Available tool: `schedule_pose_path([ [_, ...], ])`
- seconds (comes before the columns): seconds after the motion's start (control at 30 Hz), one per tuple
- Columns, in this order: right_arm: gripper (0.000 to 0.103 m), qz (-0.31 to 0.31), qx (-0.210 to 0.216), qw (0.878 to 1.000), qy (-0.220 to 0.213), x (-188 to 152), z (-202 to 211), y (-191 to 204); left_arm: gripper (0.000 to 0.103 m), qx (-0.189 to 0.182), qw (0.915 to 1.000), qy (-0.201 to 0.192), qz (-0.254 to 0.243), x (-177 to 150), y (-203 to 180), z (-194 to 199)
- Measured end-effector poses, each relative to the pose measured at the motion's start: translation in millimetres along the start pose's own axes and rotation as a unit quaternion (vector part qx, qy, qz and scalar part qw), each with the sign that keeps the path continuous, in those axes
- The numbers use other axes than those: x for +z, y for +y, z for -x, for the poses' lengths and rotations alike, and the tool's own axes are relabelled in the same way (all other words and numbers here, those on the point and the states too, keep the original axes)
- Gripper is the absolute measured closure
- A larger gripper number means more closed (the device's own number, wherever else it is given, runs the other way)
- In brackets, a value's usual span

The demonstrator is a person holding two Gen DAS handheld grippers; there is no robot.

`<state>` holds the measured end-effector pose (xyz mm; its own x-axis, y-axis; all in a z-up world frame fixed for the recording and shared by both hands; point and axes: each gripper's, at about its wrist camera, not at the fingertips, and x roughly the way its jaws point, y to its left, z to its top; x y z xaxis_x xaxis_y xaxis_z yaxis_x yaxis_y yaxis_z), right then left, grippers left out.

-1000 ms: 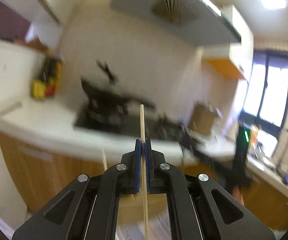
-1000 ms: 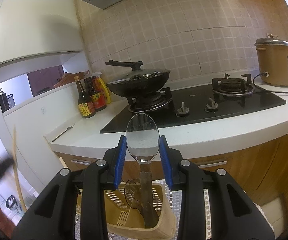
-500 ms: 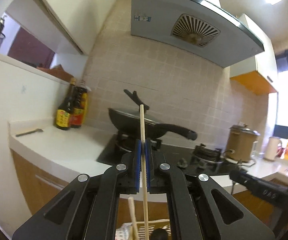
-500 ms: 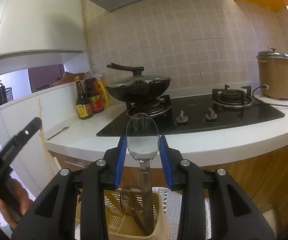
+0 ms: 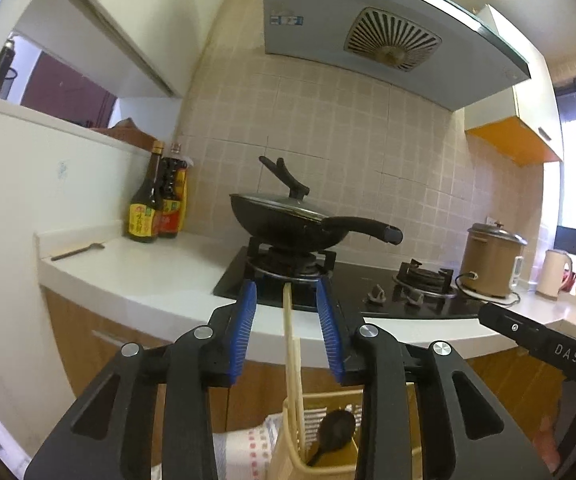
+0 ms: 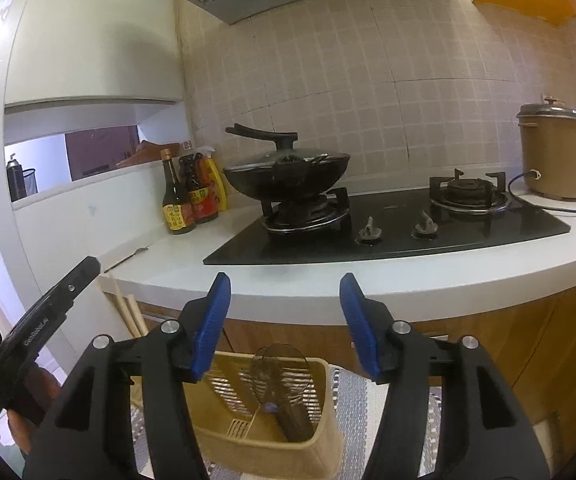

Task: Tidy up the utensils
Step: 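Lower the clear spoon into the basket and open the right tool while the left tool drops its chopstick in, then move both open tools back down toward the utensils on the cloth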

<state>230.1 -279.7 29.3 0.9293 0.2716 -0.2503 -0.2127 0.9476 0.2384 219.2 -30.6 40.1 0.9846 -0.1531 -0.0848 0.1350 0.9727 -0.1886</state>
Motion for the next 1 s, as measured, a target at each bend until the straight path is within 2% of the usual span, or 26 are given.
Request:
schedule_pose_path([
  [0.13, 0.050, -0.001, -0.003, 1.000, 0.001, 1, 25, 7, 0.071, -0.012, 0.9998, 0.014, 0.008, 13, 6, 26],
  [0.27, 0.050, -0.009, -0.006, 1.000, 0.017, -7, 58, 15, 0.059, -0.023, 0.9992, 0.030, 0.009, 21, 8, 58],
  [0.47, 0.050, -0.032, -0.005, 0.997, 0.066, -32, 97, 28, 0.059, -0.042, 0.9964, 0.073, 0.009, 10, 10, 104],
  [0.57, 0.050, -0.032, -0.016, 0.995, 0.097, -44, 108, 37, 0.059, -0.025, 0.9944, 0.095, 0.036, -3, 19, 122],
  [0.73, 0.050, -0.044, -0.021, 0.988, 0.145, -68, 118, 44, 0.059, -0.044, 0.9802, 0.183, 0.062, -30, 32, 133],
  [0.87, 0.050, -0.058, -0.024, 0.983, 0.173, -84, 118, 42, 0.059, -0.047, 0.9700, 0.232, 0.052, -53, 36, 135],
  [1.0, 0.050, -0.060, -0.025, 0.980, 0.189, -97, 118, 39, 0.059, -0.062, 0.9553, 0.283, 0.060, -77, 42, 128],
])
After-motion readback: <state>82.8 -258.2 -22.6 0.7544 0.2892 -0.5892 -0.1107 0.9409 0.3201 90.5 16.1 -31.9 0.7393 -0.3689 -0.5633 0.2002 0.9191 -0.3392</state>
